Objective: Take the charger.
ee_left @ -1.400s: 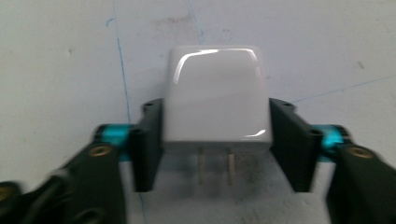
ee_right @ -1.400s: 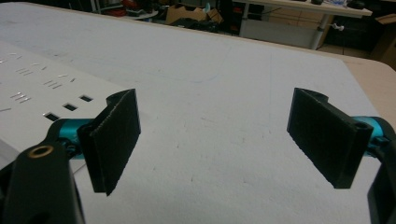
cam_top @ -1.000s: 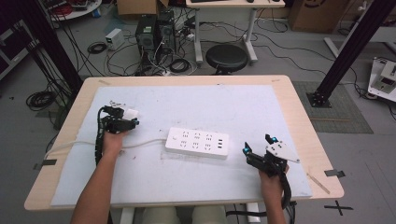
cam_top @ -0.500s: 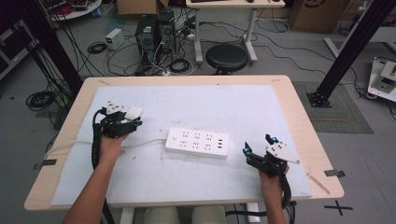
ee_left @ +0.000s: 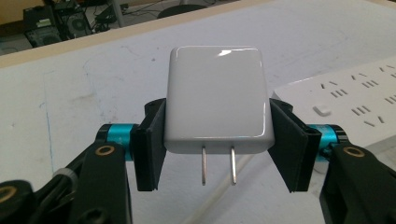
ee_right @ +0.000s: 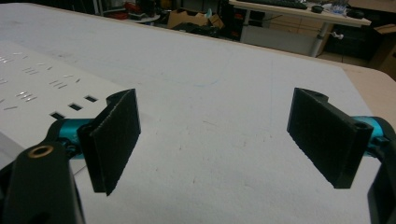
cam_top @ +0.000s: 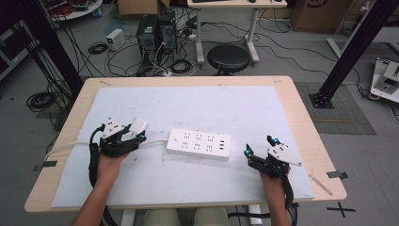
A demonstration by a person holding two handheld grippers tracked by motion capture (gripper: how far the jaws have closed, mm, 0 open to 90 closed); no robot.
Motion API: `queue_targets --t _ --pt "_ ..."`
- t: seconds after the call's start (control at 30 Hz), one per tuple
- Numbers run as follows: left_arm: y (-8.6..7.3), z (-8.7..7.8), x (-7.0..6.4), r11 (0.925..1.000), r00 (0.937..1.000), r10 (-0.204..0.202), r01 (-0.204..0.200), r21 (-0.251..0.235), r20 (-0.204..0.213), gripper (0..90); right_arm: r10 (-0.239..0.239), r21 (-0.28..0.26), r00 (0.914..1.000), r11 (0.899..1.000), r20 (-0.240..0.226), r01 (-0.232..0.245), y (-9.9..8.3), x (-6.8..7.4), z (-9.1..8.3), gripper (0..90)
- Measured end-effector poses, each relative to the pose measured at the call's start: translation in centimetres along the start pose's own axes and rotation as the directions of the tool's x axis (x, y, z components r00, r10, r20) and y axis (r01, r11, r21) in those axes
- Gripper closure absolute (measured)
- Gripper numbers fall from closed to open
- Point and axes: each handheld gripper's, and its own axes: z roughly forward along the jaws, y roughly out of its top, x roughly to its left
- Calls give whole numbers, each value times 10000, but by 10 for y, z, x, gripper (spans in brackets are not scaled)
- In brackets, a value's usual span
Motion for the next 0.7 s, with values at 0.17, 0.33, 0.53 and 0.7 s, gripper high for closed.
queue_targets --t 0.17,0.33,0.53,0.7 --pt "-3 -11 -8 9990 9995 14 0 -450 305 425 63 20 10000 10000 -28 -63 0 0 0 177" --pt "-4 -23 -17 9970 9984 183 -142 -761 538 425 133 162 9999 9998 -3 -133 1 0 1 177" --pt "-7 -38 -33 9946 9963 413 -338 -982 751 425 9 52 10000 10000 47 -9 0 0 1 177" --pt "-1 -48 -44 9913 9940 695 -594 -1171 843 425 75 164 10000 9998 1 -75 0 0 1 177"
